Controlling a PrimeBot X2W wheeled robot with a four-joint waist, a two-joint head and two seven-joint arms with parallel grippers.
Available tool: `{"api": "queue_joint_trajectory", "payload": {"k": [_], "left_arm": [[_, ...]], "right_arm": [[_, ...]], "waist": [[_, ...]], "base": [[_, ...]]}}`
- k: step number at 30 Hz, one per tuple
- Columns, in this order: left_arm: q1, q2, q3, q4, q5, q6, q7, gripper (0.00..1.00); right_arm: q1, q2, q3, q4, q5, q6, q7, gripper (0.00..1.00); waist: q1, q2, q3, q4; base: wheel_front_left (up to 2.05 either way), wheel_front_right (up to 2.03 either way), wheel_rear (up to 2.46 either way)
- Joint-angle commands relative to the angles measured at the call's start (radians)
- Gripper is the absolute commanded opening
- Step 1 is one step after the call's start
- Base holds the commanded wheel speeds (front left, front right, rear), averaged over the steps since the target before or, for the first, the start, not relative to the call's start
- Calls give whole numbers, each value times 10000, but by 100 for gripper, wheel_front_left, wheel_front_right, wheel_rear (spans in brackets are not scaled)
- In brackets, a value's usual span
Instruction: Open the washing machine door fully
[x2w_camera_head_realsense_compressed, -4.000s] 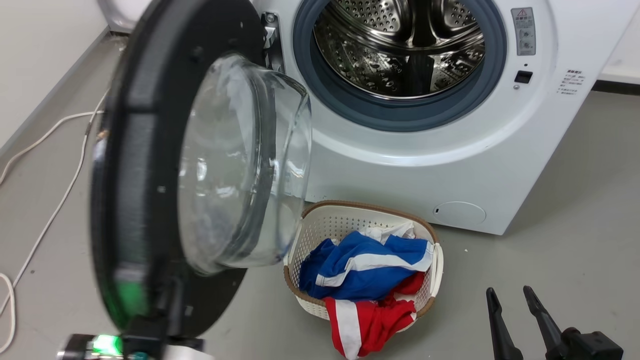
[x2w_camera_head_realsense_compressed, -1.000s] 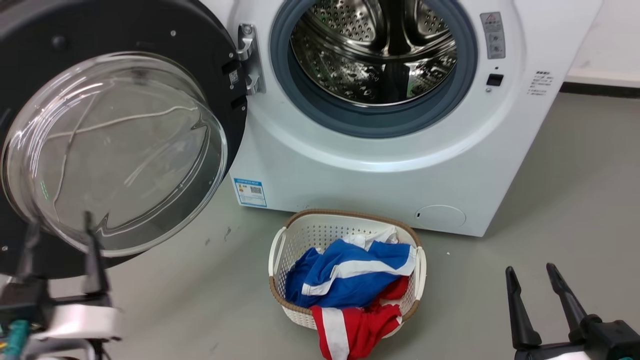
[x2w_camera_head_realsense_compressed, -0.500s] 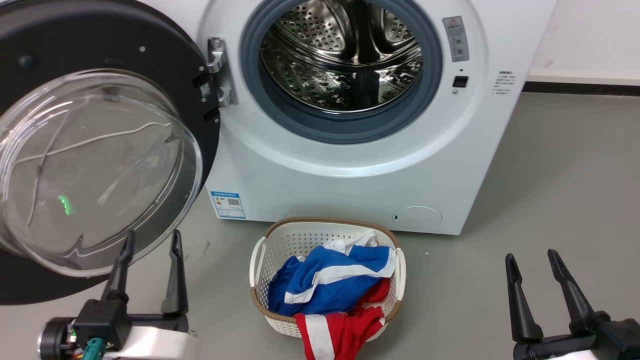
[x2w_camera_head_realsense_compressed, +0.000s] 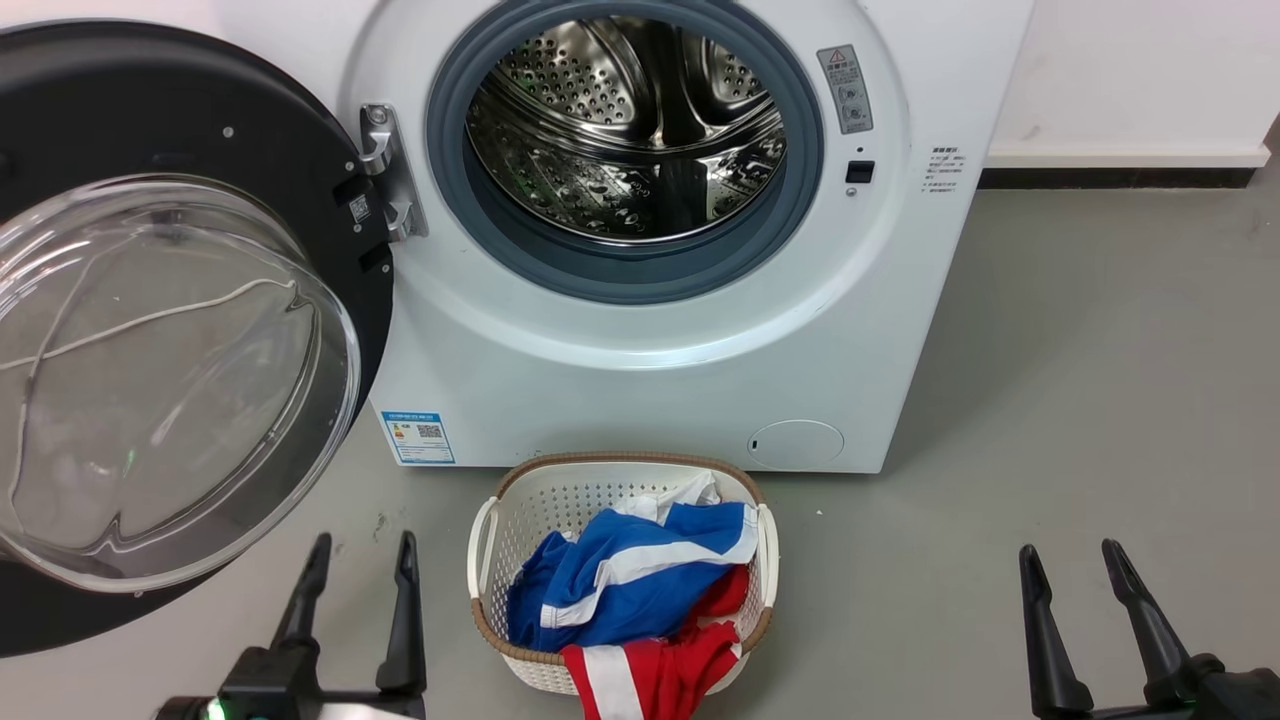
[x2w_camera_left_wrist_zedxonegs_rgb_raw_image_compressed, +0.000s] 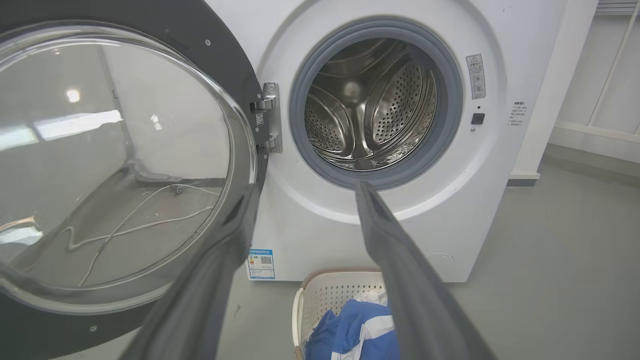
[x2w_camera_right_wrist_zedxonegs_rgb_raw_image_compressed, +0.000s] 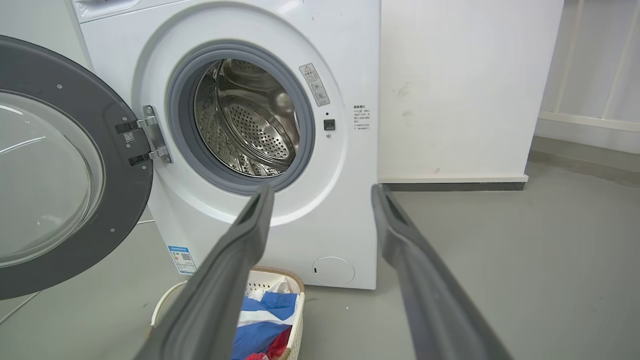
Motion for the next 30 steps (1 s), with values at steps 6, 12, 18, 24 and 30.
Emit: {"api": "queue_joint_trajectory", "payload": {"k": [6, 12, 18, 24, 30], "left_arm": [[212, -25, 12, 275, -24, -178, -26, 100], [275, -42, 69, 480, -60, -89, -26, 100], [291, -50, 87, 616, 31, -12, -26, 100], [235, -40, 100, 737, 144, 4, 1, 0], [208, -63, 172, 1236, -308, -31, 219, 0]], "right_arm": [[166, 24, -118, 221, 75, 1, -17, 100], [206, 24, -204, 385, 178, 1, -17, 100], [262, 24, -156, 588, 220, 1, -17, 100], [164, 0, -105, 704, 184, 2, 2, 0], [137, -16, -68, 1071, 655, 2, 90, 0]], "waist": [[1, -1, -22, -42], [1, -1, -79, -59], [1, -1, -123, -49], [1, -1, -146, -50], [1, -1, -137, -51]], "base": [[0, 0, 0], [0, 0, 0], [0, 0, 0], [0, 0, 0], [0, 0, 0]]}}
